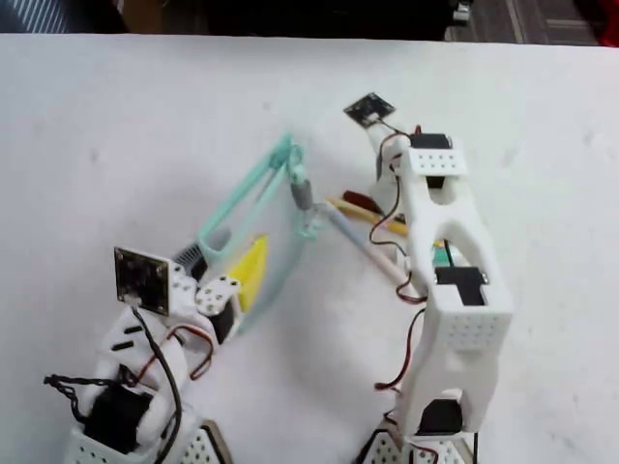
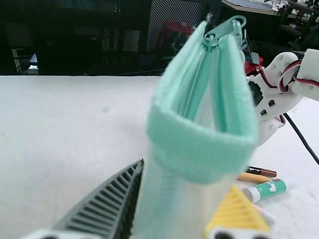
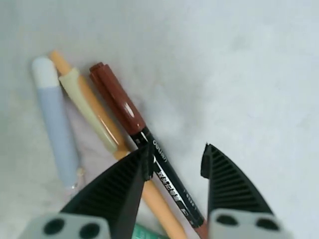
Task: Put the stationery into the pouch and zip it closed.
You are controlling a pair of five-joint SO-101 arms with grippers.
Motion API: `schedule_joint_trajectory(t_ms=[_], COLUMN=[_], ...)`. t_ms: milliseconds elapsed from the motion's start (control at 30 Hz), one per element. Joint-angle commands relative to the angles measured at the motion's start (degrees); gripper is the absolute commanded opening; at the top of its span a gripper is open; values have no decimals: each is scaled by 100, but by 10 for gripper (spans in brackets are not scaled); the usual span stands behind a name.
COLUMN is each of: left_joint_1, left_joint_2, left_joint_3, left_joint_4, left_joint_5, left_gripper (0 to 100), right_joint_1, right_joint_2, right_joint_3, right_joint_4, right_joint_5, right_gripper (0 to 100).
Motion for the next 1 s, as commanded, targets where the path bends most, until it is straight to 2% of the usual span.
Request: schedule_joint_trajectory(t_ms=[0, 967], left_joint_1=[-40, -40], left_joint_2=[22, 22], left_joint_3=[-132, -123], left_joint_4=[-114, -114], left_joint_5=[-70, -70], left_gripper=[184, 184], right_joint_1=[-75, -31], right_joint_2=[66, 312], right_joint_3=[-132, -105], right_joint_4=[48, 303], right_joint_5=[141, 299], right_gripper=[152, 152])
